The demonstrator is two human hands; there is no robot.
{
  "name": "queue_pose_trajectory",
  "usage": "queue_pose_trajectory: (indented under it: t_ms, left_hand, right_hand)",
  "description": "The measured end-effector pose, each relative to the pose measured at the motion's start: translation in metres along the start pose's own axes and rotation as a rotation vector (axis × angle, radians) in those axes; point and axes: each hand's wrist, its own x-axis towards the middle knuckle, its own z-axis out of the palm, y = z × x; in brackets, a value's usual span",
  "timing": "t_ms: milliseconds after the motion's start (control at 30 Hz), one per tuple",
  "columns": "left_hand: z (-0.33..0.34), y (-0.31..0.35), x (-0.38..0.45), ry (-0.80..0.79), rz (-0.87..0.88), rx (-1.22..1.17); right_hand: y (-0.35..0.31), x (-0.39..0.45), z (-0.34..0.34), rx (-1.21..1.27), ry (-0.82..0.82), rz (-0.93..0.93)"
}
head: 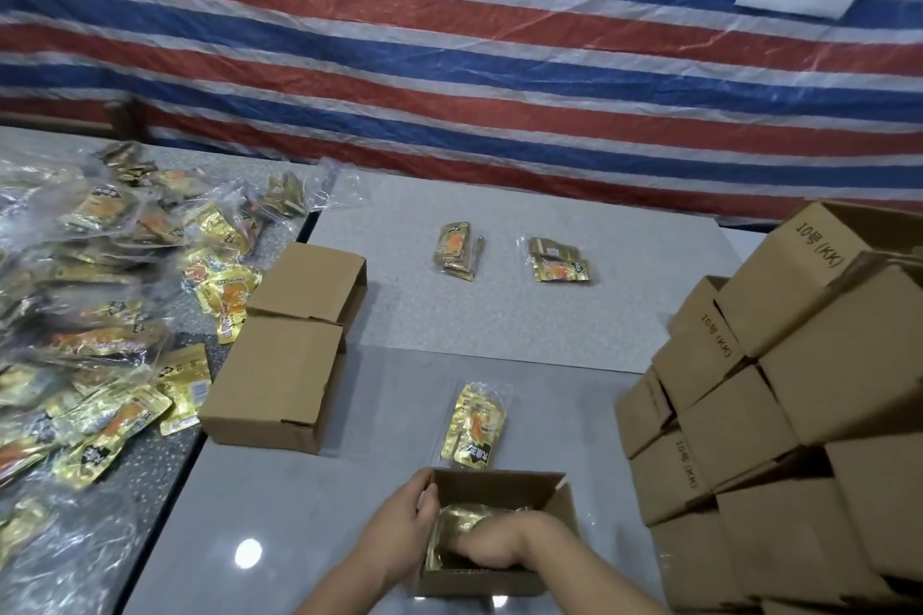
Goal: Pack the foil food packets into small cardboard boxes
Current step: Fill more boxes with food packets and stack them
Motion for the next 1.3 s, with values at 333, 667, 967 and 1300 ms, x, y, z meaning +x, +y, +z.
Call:
queue_pose_trajectory:
  t_ms: [333, 667, 967, 1300]
  left_hand:
    - [0.004, 0.013, 0.004, 0.024, -0.067, 0.050]
    - [0.009, 0.016, 0.003, 0.073, -0.082, 0.131]
    - [0.005, 0.020, -0.009, 0.048, -0.091, 0.094]
    - [-0.113, 0.256, -0.078, 0.124, 0.133, -0.450]
  right_hand:
    - [0.016, -0.001, 0.001, 0.002, 0.267, -0.056]
    - [0.055, -0.042, -0.013, -0.042, 1.001, -0.005]
    - [0.048, -0.053, -0.004, -0.035, 0.785, 0.174]
    - [-0.015, -0.288, -0.118, -0.147, 1.150, -0.035]
